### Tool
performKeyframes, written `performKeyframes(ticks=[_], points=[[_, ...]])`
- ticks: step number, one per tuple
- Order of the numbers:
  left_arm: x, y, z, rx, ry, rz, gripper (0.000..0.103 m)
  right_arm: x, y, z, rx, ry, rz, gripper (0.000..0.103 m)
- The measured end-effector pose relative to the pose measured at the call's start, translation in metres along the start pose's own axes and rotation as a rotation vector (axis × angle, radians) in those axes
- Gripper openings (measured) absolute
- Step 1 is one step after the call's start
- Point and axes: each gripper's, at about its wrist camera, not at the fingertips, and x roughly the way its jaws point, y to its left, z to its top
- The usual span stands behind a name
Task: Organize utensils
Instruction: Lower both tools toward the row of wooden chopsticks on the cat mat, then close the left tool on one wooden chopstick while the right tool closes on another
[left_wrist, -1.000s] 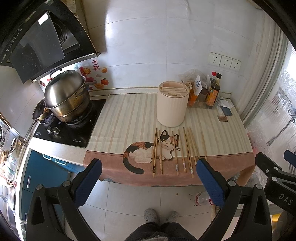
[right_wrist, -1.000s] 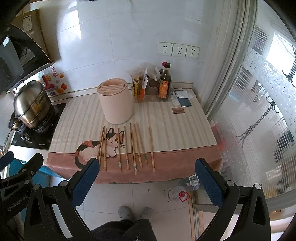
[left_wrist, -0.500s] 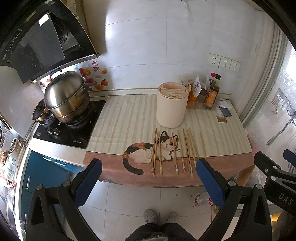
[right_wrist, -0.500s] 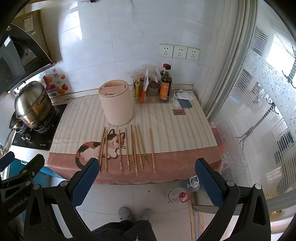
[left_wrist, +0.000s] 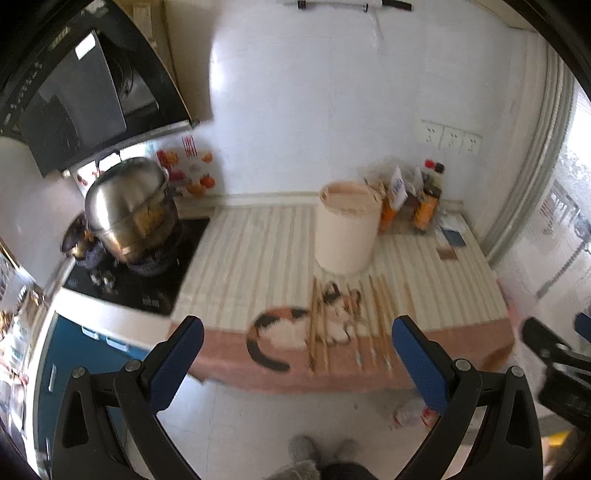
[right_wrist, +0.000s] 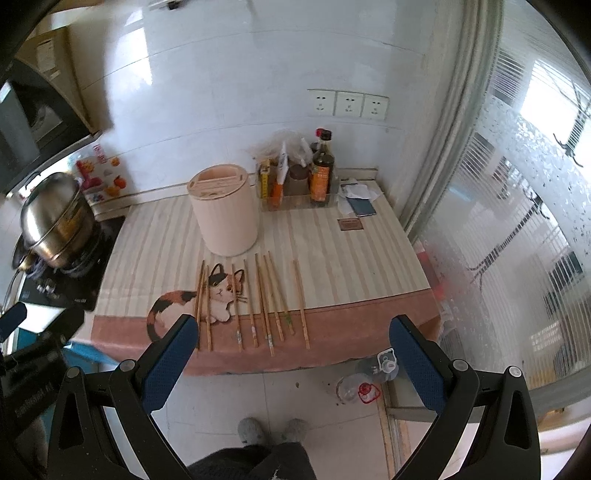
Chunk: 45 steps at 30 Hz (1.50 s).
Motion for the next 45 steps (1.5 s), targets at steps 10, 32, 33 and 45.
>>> performKeyframes(ticks=[10, 32, 33, 45], points=[[0.104, 0.02, -0.002, 0.031, -0.003, 0.037, 0.103, 0.089, -0.009, 0.005, 0.124, -0.039, -0.064, 0.103], [0.396, -0.012, -0.067, -0.03, 0.687, -0.022, 0.028, 0.407, -0.061, 0.001, 0.117, 0.499, 0.104, 0.032], [0.396, -0.013, -0.067, -0.035, 0.681, -0.032, 0.028, 0.413, -0.062, 0.002, 0.113, 0.509, 0.1, 0.032], [0.395, -0.023, -0.08, -0.062, 0.702, -0.085, 0.012, 0.461, -0.056, 0.007, 0.067, 0.62, 0.102, 0.032]])
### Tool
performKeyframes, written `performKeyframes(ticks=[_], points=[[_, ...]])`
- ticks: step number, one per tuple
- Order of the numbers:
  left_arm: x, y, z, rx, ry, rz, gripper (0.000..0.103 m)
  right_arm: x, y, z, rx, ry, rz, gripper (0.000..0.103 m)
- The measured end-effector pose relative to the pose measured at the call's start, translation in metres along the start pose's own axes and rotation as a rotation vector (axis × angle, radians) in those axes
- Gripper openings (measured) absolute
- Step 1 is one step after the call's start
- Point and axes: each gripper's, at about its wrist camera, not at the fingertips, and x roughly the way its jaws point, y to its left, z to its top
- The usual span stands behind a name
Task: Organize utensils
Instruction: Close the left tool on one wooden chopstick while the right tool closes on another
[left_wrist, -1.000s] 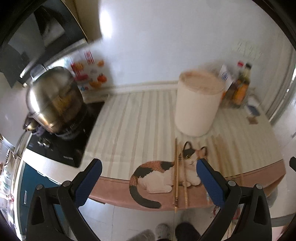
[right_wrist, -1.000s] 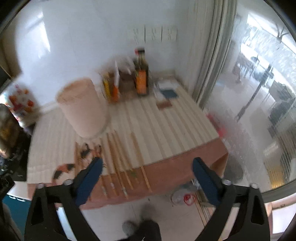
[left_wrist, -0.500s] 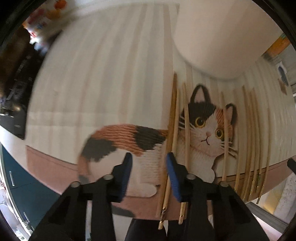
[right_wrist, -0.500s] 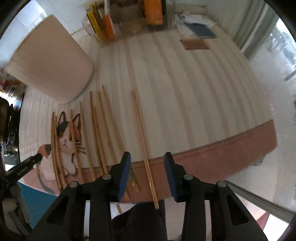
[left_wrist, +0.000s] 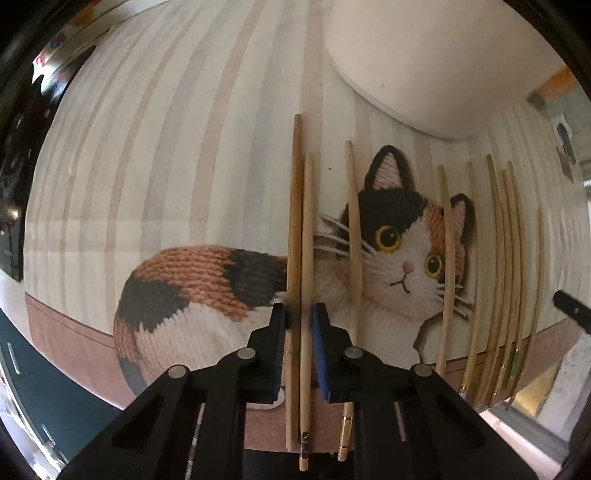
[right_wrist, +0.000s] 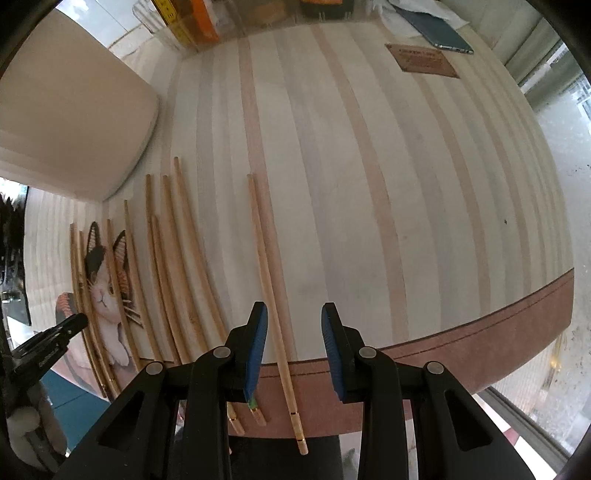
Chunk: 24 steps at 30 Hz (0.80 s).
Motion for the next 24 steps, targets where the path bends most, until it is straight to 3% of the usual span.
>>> performKeyframes(ticks=[7, 15, 19, 21, 24], points=[[-0.004, 0.029, -0.014, -0.086, 0.027, -0.151, 0.012, 0.021, 0.003, 0.002, 0.03, 0.071, -0.001, 0.033], [-0.004, 0.061, -0.019, -0.102, 0.032, -0.192, 0.013, 0.024, 0.019, 0.003, 0.013, 0.046, -0.054, 0.032], [-0.015, 0.084, -0.011, -0.13, 0.03, -0.221, 0.013, 0.019, 0.016, 0.006, 0.045, 0.046, -0.027, 0.032], [-0.009, 0.085, 0.015, -0.13, 0.026, -0.205, 0.014, 0.017, 0.015, 0.007, 0.049, 0.043, -0.023, 0.032], [-0.011, 0.085, 0.018, -0.103, 0.024, -0.185, 0.016, 0.017, 0.012, 0.007, 0.047, 0.043, -0.025, 0.032]])
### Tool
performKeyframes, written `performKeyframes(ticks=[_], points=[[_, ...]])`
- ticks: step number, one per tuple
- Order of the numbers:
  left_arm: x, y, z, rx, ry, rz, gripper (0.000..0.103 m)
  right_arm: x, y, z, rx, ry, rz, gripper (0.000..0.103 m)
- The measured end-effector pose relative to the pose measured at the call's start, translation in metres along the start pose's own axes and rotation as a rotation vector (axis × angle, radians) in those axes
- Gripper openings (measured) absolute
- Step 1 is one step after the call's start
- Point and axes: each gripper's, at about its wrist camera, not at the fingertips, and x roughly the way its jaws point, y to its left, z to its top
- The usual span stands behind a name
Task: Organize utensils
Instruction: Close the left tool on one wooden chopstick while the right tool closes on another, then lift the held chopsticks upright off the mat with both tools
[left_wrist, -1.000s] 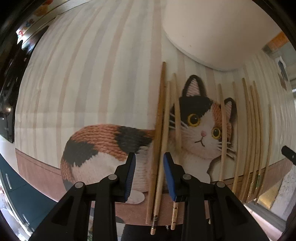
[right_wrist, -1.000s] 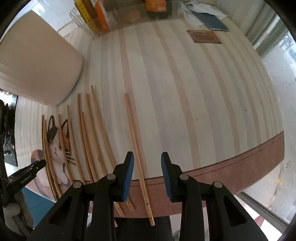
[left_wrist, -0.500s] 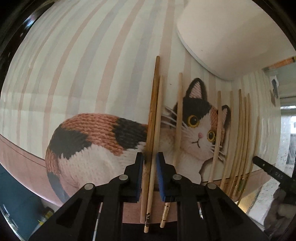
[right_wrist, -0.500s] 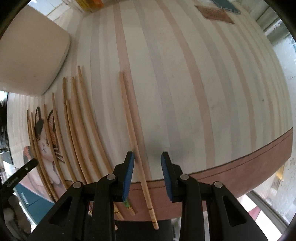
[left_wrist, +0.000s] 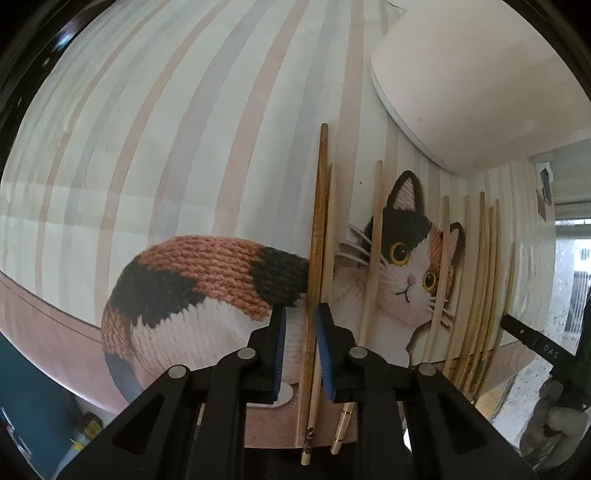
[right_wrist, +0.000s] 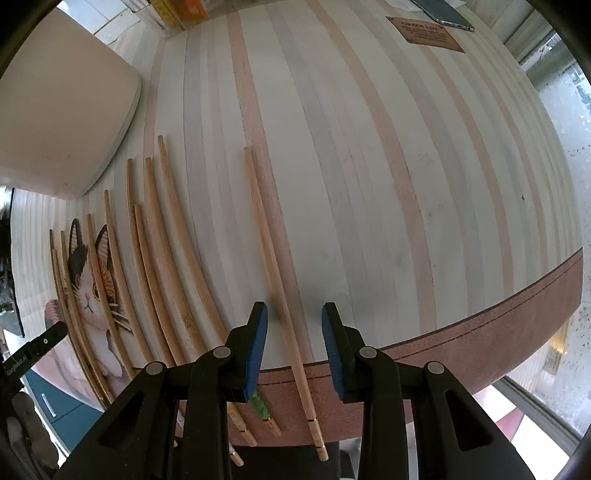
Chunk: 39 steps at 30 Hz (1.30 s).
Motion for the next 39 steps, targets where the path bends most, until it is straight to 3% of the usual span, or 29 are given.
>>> performKeyframes(ticks=[8, 10, 15, 22, 29, 35, 39], points=[[-0.011, -0.008, 0.004, 0.09, -0.006, 0.06, 0.012, 0.001, -0.005, -0.002, -0.018, -0.006, -0.022, 0.032], [-0.013, -0.007, 0.004, 0.108, -0.009, 0.098, 0.006, 0.001, 0.005, -0.002, -0.031, -0.007, -0.036, 0.032], [-0.001, -0.022, -0.001, 0.095, -0.011, 0.113, 0.005, 0.012, 0.028, -0.007, -0.062, -0.012, -0.062, 0.032], [-0.014, 0.003, -0.018, 0.085, -0.013, 0.147, 0.005, 0.013, 0.03, -0.019, -0.069, -0.006, -0.078, 0.008], [-0.001, 0.002, -0.023, 0.074, -0.017, 0.159, 0.007, 0.014, 0.021, -0.02, -0.073, 0.029, -0.042, 0.009], [0.01, -0.02, -0.018, 0.134, -0.052, 0.212, 0.005, 0.017, 0.033, -0.015, -0.136, 0.018, -0.1, 0.008], [0.015, -0.032, -0.018, 0.157, -0.044, 0.207, 0.005, 0.02, 0.04, -0.015, -0.164, 0.022, -0.104, 0.007]])
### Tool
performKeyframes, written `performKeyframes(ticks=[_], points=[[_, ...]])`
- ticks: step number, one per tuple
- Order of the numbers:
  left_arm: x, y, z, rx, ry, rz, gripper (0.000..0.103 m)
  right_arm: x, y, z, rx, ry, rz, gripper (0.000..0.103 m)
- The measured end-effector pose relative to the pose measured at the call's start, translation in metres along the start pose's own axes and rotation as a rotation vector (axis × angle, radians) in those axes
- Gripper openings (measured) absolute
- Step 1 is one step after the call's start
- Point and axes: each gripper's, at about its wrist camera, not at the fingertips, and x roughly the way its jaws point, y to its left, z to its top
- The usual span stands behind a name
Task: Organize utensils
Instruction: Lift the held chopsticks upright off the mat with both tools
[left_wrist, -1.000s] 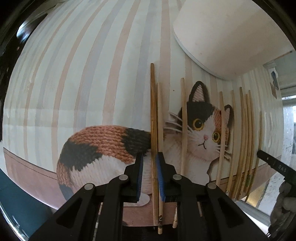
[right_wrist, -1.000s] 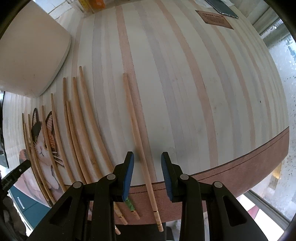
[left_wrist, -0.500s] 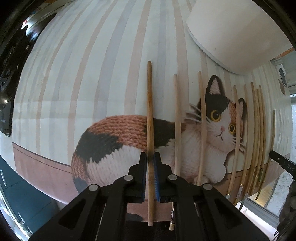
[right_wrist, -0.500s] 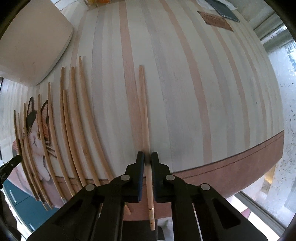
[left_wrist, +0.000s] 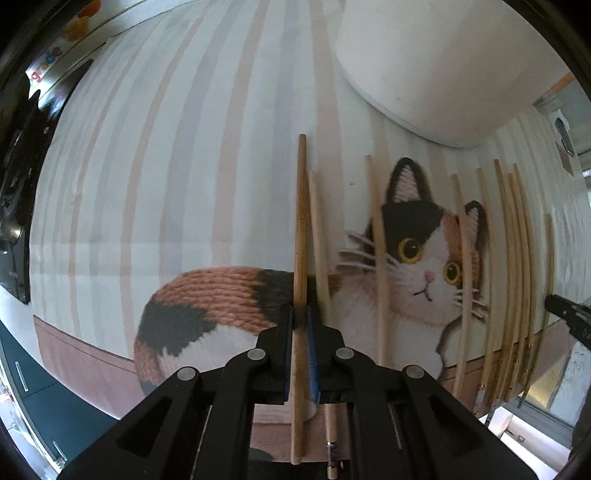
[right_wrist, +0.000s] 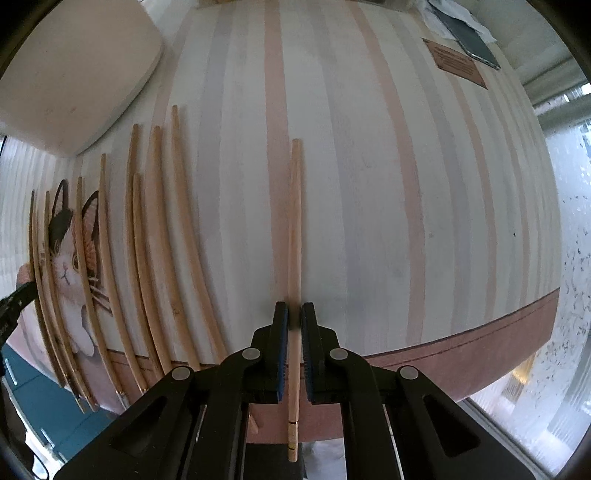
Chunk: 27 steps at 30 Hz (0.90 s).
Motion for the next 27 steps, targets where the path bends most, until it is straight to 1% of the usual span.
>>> performKeyframes(ticks=[3, 6, 8, 11, 17, 20, 22, 24, 27], points=[[0.005, -0.006, 0.004, -0.012, 0.009, -0.007, 0.006, -0.002, 0.009, 0.002, -0.044, 0.033, -0.011, 0.008], [0.007, -0.002, 0.01, -0.029, 0.016, -0.024, 0.008, -0.001, 0.006, 0.0, -0.037, 0.039, 0.0, 0.008], [0.009, 0.002, 0.011, -0.04, 0.021, -0.02, 0.008, 0.004, 0.008, 0.003, -0.039, 0.049, -0.005, 0.008], [-0.003, 0.013, 0.019, -0.042, 0.02, 0.002, 0.008, 0.004, 0.005, 0.012, -0.038, 0.05, -0.009, 0.008], [0.0, -0.002, 0.015, -0.031, 0.011, 0.014, 0.005, 0.003, 0.006, 0.015, -0.055, 0.033, -0.02, 0.009], [-0.003, -0.004, 0.014, -0.053, 0.017, 0.034, 0.005, 0.0, 0.005, 0.012, -0.044, 0.014, -0.029, 0.007], [-0.013, -0.003, 0.012, -0.064, -0.005, 0.035, 0.005, -0.001, 0.003, 0.008, -0.031, -0.01, -0.036, 0.007], [-0.025, -0.004, 0.011, -0.055, -0.042, 0.057, 0.005, -0.007, -0.001, 0.004, -0.009, -0.036, -0.043, 0.007], [-0.047, -0.004, 0.012, -0.056, -0.103, 0.083, 0.005, -0.023, -0.009, -0.003, 0.016, -0.078, -0.026, 0.007]])
